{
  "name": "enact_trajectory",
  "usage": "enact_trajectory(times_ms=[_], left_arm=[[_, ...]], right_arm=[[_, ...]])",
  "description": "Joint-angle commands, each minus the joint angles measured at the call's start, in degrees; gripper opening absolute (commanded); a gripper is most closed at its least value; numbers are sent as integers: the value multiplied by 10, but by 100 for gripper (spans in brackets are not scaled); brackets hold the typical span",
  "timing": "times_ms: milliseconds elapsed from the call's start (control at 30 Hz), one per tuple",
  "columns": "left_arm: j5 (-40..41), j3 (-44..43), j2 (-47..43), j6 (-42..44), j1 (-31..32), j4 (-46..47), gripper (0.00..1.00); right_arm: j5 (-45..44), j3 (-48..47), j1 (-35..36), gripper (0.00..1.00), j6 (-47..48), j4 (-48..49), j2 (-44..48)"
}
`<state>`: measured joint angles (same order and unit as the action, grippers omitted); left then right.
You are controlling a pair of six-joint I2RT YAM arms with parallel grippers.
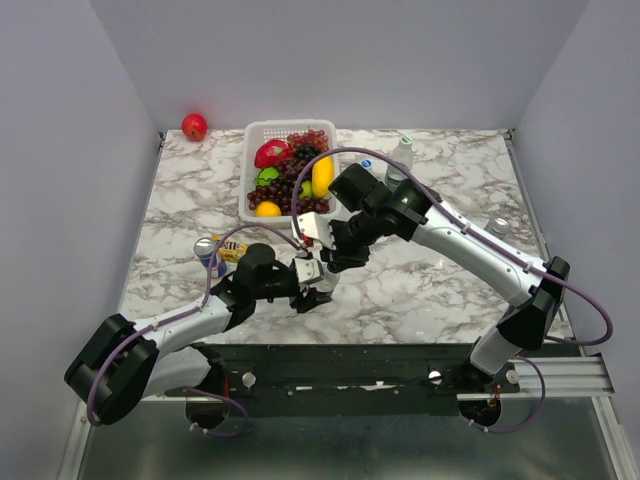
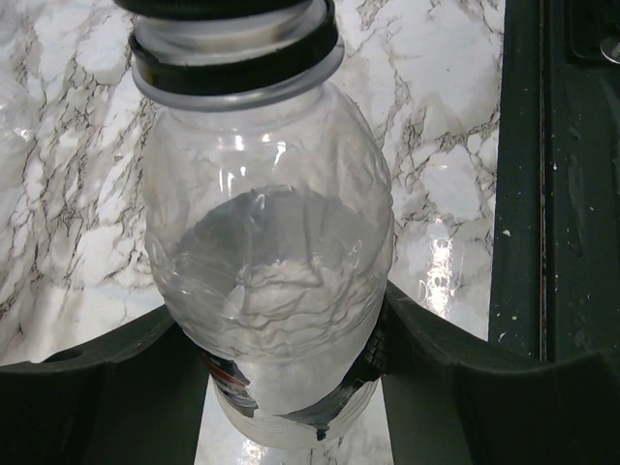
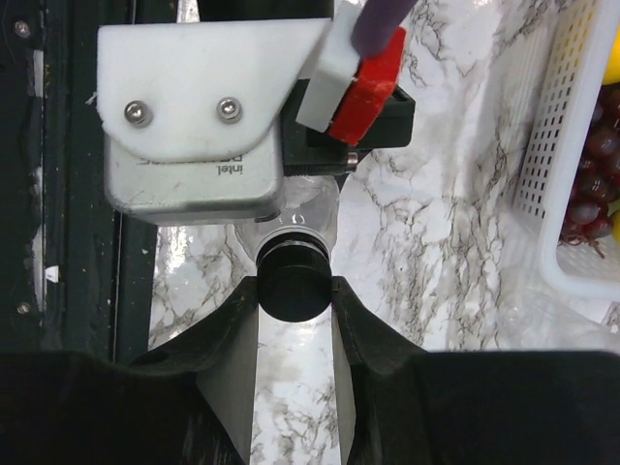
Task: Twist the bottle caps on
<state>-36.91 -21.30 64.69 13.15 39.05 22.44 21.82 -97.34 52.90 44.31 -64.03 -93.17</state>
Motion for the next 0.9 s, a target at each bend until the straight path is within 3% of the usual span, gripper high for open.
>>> enact_trajectory(times_ms=[0, 333, 567, 867], left_arm=[[0, -11, -18, -2, -1, 62, 0], [34, -2, -20, -30, -1, 79, 0], [39, 3, -19, -35, -1, 71, 0], [39, 0, -17, -37, -1, 56, 0]], right_arm=[[-35, -30, 4, 30, -60, -41, -38], [-70, -57, 5, 31, -162, -46, -61], [-89, -93, 4, 48, -171, -48, -71], [-89, -139, 5, 61, -166, -61, -76]])
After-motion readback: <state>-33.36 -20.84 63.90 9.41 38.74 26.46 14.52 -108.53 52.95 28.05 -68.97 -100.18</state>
